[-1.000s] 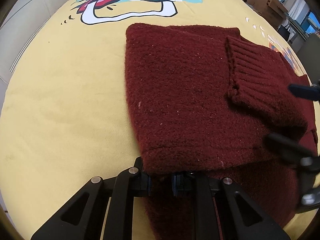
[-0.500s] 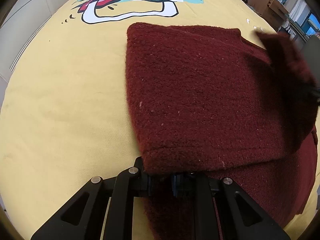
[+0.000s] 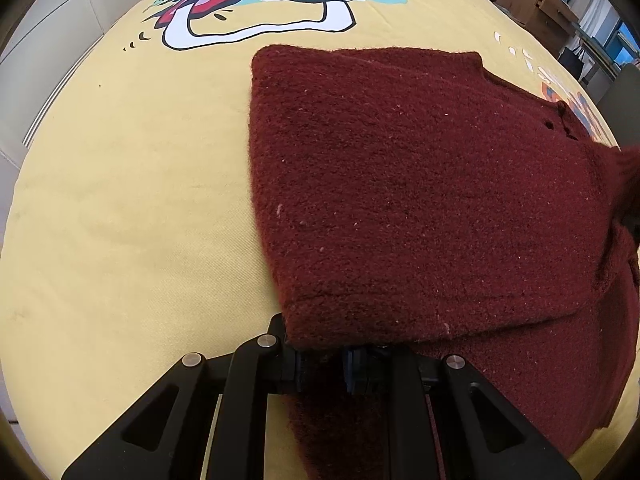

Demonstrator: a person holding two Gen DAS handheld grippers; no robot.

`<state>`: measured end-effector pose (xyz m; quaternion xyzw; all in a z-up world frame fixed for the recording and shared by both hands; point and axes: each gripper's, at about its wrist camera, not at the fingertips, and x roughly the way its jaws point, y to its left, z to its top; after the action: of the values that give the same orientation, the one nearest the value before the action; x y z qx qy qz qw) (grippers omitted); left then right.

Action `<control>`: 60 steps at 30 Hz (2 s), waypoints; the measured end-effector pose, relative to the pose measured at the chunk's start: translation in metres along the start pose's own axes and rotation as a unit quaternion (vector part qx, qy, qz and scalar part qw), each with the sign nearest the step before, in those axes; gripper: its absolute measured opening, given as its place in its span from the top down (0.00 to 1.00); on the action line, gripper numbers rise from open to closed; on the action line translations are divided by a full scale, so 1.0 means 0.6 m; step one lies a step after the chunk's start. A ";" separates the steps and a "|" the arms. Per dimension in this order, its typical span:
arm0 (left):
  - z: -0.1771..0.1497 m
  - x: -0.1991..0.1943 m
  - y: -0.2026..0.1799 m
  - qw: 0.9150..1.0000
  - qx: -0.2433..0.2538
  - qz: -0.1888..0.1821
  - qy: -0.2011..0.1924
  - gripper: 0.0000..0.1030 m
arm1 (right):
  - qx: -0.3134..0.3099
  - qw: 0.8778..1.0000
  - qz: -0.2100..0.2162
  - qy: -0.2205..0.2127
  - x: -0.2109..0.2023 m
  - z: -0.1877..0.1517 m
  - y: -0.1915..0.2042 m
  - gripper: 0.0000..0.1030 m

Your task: Fold small clothes

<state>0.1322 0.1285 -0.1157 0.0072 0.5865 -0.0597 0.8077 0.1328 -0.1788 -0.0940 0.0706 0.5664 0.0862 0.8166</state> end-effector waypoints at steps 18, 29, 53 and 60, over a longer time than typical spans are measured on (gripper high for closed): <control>-0.003 -0.002 0.001 1.000 -0.004 -0.001 -0.004 0.88 | 0.086 0.995 -0.043 0.014 -0.043 0.011 -0.137 0.41; -0.013 -0.019 -0.004 1.000 0.007 0.013 -0.016 0.88 | 0.009 0.997 -0.044 0.060 0.021 0.019 -0.065 0.76; -0.013 -0.033 -0.013 1.000 0.004 0.027 -0.009 0.82 | -0.019 0.990 -0.140 -0.027 -0.019 -0.002 -0.116 0.31; -0.007 -0.113 -0.009 0.999 -0.003 0.035 -0.040 0.16 | -0.004 0.990 -0.099 -0.101 -0.109 -0.015 -0.122 0.01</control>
<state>0.1069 0.1292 -0.0527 0.0233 0.5530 -0.0302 0.8323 0.1061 -0.2647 -0.0532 0.0189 0.4845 -0.0003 0.8746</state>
